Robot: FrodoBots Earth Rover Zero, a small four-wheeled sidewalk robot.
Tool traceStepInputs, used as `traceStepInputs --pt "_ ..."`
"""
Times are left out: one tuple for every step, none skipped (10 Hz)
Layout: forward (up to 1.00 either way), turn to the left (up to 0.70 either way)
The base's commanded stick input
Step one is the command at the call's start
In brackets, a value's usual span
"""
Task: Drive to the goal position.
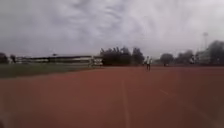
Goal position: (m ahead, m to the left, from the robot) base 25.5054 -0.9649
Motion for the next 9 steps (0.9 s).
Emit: traceStepInputs --pt "0.5 0.0" --pt "0.5 0.0" --pt "0.5 0.0" --pt "0.5 0.0" --pt "0.5 0.0" --pt "0.5 0.0" --pt "0.5 0.0" --pt "0.5 0.0" --pt "0.5 0.0"
